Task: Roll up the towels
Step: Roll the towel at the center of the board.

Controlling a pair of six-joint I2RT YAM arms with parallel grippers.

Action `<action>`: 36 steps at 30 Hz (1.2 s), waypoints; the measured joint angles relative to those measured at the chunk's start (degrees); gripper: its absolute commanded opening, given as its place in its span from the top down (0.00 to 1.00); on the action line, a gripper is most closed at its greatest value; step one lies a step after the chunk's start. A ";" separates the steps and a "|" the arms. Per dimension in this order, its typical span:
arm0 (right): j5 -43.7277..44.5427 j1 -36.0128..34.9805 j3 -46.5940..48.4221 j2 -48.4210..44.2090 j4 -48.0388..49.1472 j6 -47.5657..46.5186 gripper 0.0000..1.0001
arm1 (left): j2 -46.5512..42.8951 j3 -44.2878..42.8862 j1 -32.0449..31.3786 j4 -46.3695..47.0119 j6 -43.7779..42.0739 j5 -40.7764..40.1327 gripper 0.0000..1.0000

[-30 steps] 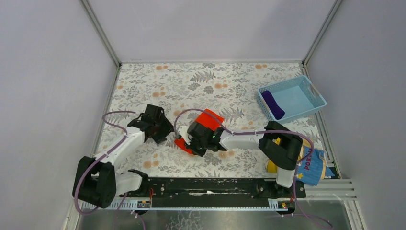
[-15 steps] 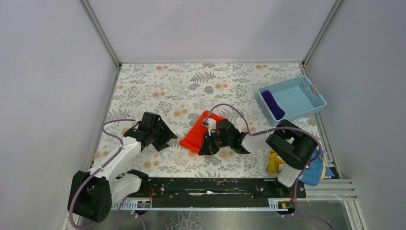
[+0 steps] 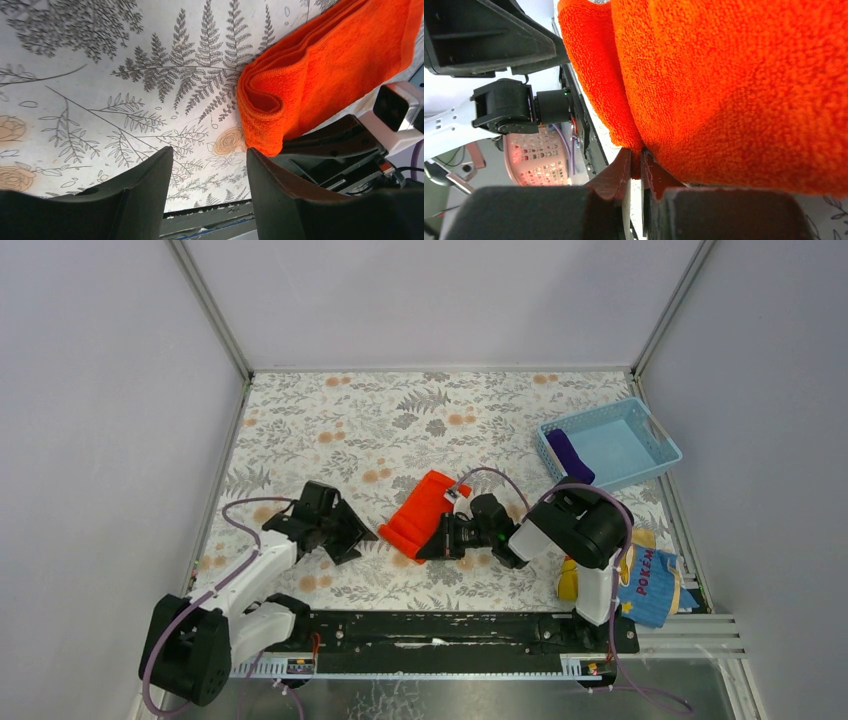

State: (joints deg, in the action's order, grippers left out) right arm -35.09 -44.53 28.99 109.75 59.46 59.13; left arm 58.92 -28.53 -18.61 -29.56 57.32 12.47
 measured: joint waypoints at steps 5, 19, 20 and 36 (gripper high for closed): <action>-1.79 0.74 0.24 2.45 2.34 4.33 0.98 | 4.17 0.09 -2.71 3.04 0.76 2.16 0.45; -3.58 1.09 1.53 3.67 1.99 6.29 0.96 | 13.62 -1.27 -4.28 10.97 1.86 2.82 0.47; -3.61 1.09 1.62 3.67 1.79 6.27 0.96 | 14.01 -1.44 -4.28 11.30 1.86 2.82 0.47; -2.75 1.09 4.68 -1.40 -11.69 -0.94 0.66 | 20.57 -3.61 -4.83 16.83 2.14 1.68 0.53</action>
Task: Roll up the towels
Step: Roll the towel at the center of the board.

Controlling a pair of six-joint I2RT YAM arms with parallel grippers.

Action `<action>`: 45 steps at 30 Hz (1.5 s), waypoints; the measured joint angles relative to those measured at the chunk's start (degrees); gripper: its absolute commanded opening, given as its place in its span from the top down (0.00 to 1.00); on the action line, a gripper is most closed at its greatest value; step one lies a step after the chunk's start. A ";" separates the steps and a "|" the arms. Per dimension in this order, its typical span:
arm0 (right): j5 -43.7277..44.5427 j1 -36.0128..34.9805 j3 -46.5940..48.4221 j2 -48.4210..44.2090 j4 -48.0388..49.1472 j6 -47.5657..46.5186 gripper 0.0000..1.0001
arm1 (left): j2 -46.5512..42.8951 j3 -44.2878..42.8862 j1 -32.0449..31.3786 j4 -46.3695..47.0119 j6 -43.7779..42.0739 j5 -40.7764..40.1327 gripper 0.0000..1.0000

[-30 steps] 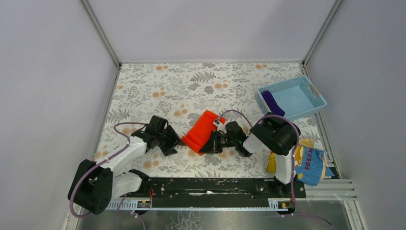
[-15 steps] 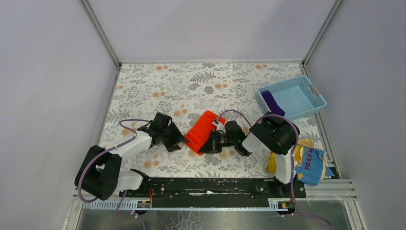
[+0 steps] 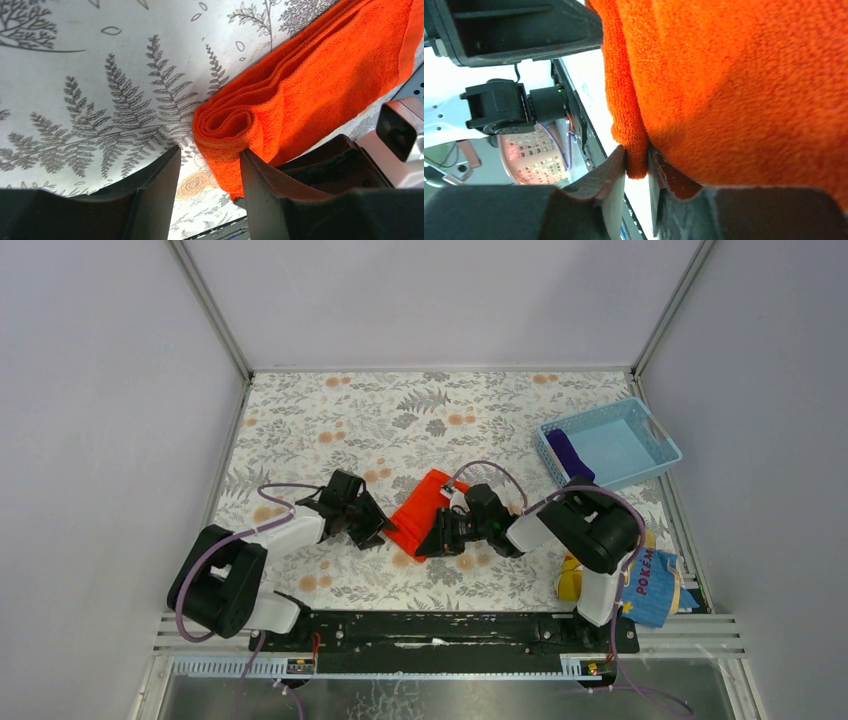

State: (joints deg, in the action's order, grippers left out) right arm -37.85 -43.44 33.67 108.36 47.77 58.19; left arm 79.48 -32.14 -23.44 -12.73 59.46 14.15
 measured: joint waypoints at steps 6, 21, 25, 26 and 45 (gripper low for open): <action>3.67 -0.07 1.99 -8.15 -14.16 -7.41 0.53 | 1.11 0.00 -0.26 2.43 0.17 0.04 0.53; 13.35 -6.99 14.36 -20.20 -37.79 -23.98 0.51 | 3.06 -0.79 -1.20 5.16 0.13 -0.04 0.53; 12.70 -9.49 16.96 -14.58 -35.85 -24.30 0.51 | 3.06 -0.79 -1.27 5.27 0.13 -0.11 0.53; 12.72 -9.55 16.96 -13.40 -35.74 -24.37 0.51 | 3.08 -0.79 -1.27 5.31 0.13 -0.11 0.53; 19.61 -8.52 17.29 -10.21 -43.39 -32.00 0.51 | 3.52 -1.07 -1.27 5.44 0.09 -0.07 0.53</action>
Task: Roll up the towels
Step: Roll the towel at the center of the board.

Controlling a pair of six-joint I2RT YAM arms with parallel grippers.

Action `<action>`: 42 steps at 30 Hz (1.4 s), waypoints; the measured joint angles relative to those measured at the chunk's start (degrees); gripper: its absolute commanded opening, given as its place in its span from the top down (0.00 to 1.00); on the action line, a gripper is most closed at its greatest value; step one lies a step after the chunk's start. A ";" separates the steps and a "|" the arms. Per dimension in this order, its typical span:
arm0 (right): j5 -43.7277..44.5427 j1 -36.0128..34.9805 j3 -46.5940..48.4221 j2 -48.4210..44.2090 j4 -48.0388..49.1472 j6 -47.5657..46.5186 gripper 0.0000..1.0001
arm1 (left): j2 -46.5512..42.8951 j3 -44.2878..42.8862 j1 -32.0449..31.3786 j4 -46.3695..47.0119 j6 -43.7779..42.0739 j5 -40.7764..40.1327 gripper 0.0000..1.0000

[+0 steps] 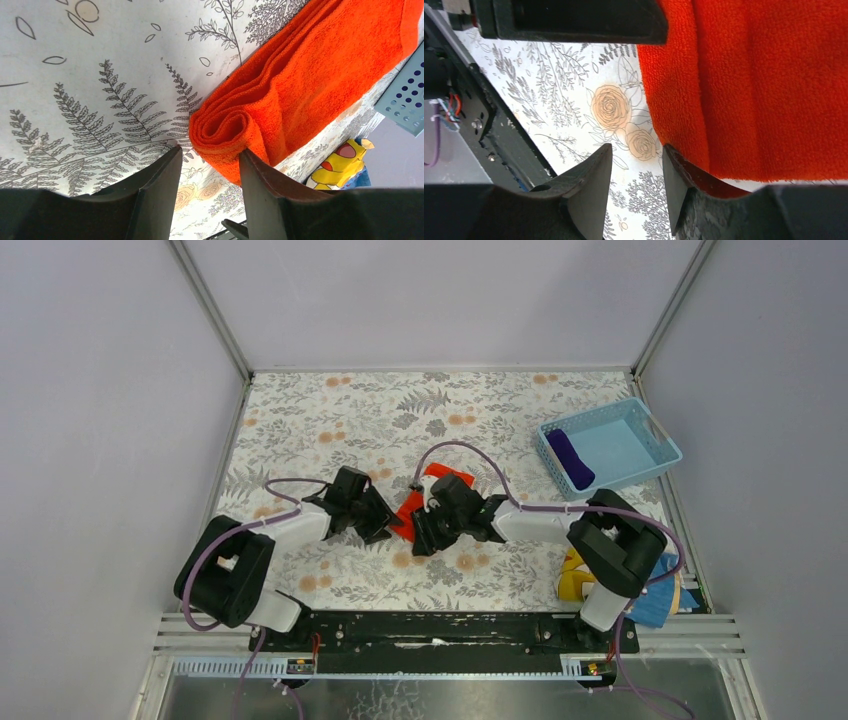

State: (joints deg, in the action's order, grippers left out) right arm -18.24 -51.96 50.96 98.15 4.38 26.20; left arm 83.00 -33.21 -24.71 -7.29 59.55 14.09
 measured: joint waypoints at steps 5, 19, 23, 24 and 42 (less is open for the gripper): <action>1.73 0.02 0.24 -1.31 -2.54 -2.32 0.51 | 0.31 -0.35 -0.02 -0.04 -0.02 -0.02 0.53; 7.23 0.24 3.85 -2.99 -8.63 -9.35 0.50 | 0.98 -1.03 -0.02 -0.07 -0.28 -0.02 0.53; 7.43 0.22 4.26 -1.07 -9.11 -11.52 0.50 | 1.05 -1.11 -0.02 -0.13 -0.33 -0.04 0.53; 7.61 0.20 4.26 -0.46 -9.33 -12.33 0.50 | 1.07 -1.14 -0.02 -0.13 -0.33 -0.07 0.53; 17.33 -8.50 9.09 -5.07 -14.43 -23.80 0.45 | 1.25 -1.44 -0.02 -0.39 -0.55 -0.24 0.53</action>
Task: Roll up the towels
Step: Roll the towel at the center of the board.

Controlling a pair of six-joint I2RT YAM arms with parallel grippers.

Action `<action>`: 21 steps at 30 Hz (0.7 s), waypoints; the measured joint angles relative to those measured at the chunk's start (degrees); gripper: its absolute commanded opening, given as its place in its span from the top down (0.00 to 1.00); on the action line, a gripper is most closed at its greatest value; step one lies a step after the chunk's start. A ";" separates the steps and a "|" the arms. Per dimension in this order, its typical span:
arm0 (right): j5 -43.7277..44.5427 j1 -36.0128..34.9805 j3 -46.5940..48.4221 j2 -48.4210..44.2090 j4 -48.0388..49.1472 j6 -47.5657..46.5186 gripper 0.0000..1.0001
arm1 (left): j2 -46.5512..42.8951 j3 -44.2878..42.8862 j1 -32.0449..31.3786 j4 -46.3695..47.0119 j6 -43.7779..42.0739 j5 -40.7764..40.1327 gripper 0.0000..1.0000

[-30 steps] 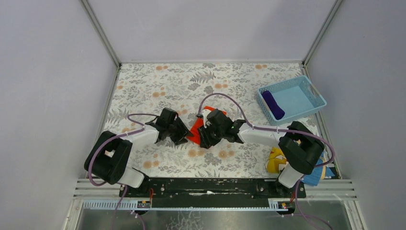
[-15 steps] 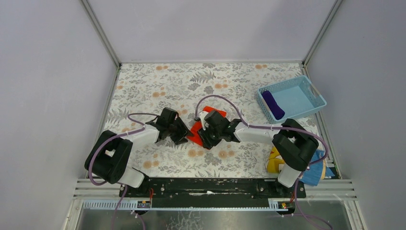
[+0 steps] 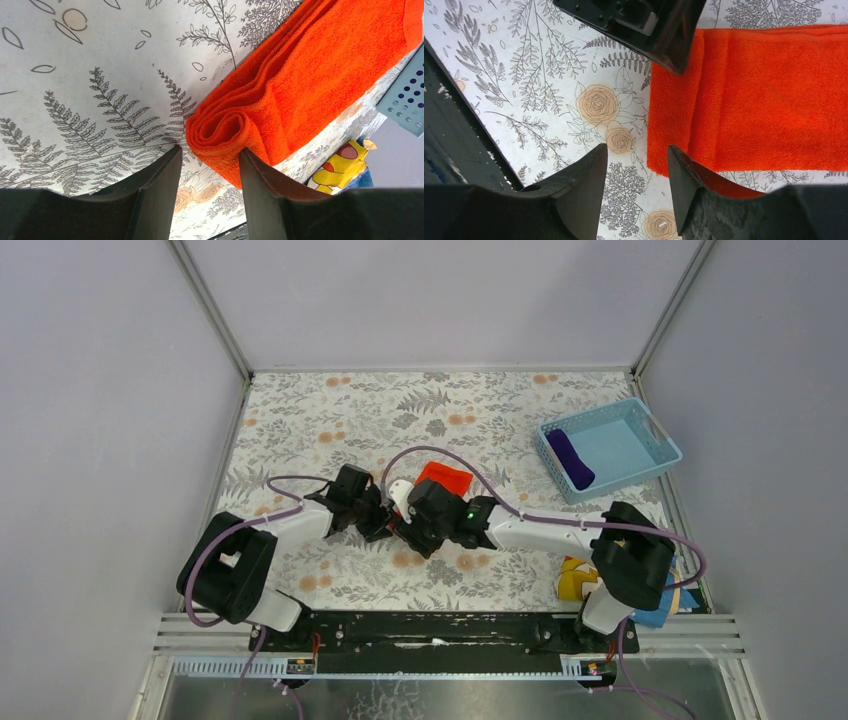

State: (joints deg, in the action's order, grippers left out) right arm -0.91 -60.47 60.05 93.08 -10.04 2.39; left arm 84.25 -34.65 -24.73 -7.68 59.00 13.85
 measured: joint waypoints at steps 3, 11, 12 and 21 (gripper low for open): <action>1.05 -0.76 0.59 1.88 -0.02 -1.29 0.45 | 0.00 0.00 0.00 0.00 0.00 0.00 0.53; 3.91 -0.76 0.72 7.48 -0.76 -3.17 0.46 | 0.00 -0.02 -0.02 0.00 -0.07 -0.02 0.53; 4.35 -0.76 0.72 7.85 -0.76 -3.37 0.46 | 0.00 -0.02 -0.02 0.00 -0.07 -0.02 0.53; 7.85 -0.96 0.87 10.69 0.66 -4.90 0.49 | 0.04 -0.15 -0.04 -0.15 -0.13 -0.11 0.53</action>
State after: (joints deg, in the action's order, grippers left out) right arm 6.94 -61.43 60.93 103.77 -9.39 -2.50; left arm 84.29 -34.81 -24.77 -7.84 58.87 13.74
